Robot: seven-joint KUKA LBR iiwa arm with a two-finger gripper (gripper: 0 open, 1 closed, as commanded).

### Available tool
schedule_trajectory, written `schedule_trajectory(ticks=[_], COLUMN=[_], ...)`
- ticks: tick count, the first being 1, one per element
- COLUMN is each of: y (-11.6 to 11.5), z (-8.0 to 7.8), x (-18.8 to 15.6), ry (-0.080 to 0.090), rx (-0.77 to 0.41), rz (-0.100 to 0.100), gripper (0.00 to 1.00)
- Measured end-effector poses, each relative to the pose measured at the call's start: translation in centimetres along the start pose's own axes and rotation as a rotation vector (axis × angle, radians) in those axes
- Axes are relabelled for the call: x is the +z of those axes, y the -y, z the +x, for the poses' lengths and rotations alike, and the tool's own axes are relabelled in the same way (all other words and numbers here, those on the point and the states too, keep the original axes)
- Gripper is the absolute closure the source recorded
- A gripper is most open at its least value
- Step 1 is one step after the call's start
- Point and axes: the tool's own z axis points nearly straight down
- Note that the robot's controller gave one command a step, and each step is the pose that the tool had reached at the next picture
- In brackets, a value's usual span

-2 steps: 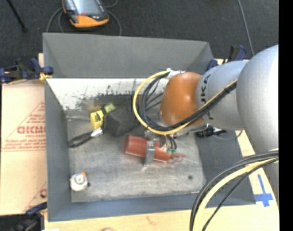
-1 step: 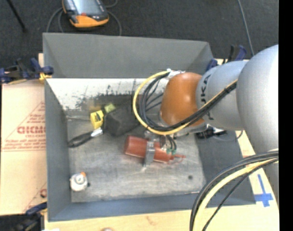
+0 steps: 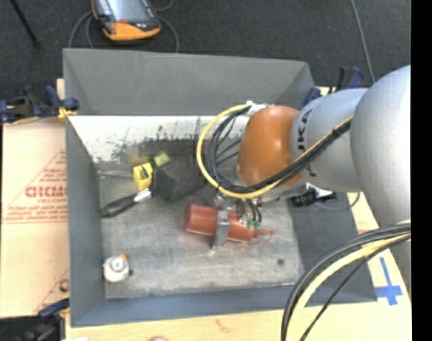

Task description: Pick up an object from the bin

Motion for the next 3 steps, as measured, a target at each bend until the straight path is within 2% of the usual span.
schedule_trajectory(ticks=[1, 3], y=[0.0, 0.0], z=[0.2, 0.2], x=[-1.7, -4.2], ry=[-0.022, -0.029], rx=[-0.002, -0.002], rz=[0.003, 0.004], gripper=[1.0, 1.0])
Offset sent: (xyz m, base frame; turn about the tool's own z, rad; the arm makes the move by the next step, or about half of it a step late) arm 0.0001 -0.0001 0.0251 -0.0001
